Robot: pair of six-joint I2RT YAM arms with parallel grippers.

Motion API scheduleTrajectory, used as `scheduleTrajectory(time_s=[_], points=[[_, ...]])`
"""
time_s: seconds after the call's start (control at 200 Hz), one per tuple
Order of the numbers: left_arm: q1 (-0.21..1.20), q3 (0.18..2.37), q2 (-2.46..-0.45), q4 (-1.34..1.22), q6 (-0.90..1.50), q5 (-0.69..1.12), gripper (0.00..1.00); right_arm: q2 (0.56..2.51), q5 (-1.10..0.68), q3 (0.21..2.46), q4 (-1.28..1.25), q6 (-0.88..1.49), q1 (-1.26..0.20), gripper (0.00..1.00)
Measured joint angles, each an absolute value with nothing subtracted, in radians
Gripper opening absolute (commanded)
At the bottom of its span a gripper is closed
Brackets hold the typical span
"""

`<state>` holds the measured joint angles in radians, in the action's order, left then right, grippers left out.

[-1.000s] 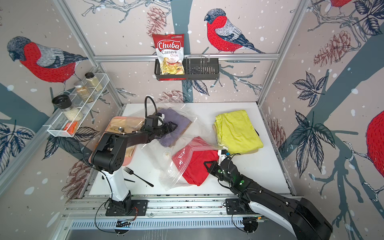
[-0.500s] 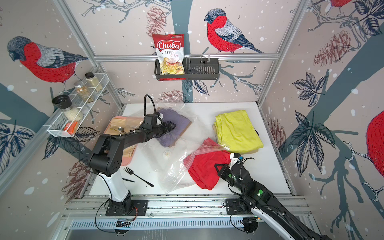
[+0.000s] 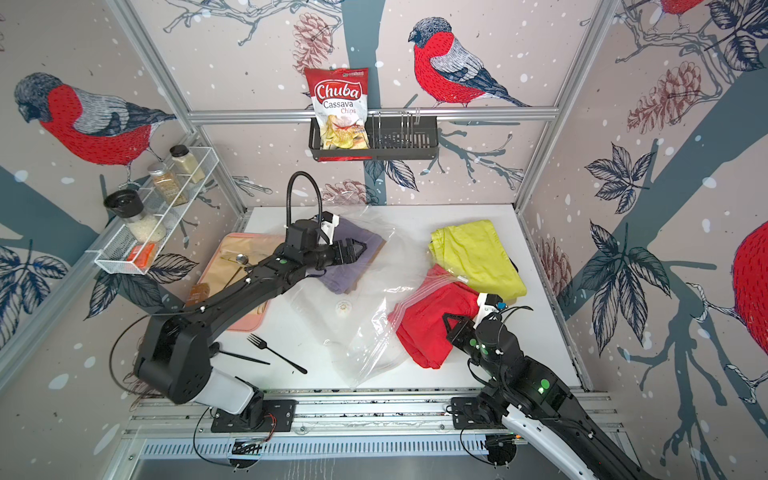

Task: Take the trousers out of the vacuum bag
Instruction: Take out the trousers from the vacuum bag, then place the trousers at the center of the board.

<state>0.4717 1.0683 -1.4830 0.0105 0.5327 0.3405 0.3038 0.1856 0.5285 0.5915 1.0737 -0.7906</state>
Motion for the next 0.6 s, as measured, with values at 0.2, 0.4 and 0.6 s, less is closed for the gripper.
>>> scheduleTrajectory(time_s=[0.2,0.4,0.6], points=[[0.549,1.029,-1.415,0.023,0.522,0.337,0.9,0.366,0.174,0.645,0.577,1.025,-0.789,0.0],[0.645,1.018,-1.372,0.056,0.508,0.31,0.86,0.424,0.186,0.786,0.578,0.968,-0.789,0.0],[0.762,0.97,-1.281,0.081,0.49,0.311,0.73,0.522,0.196,0.924,0.569,0.902,-0.789,0.0]])
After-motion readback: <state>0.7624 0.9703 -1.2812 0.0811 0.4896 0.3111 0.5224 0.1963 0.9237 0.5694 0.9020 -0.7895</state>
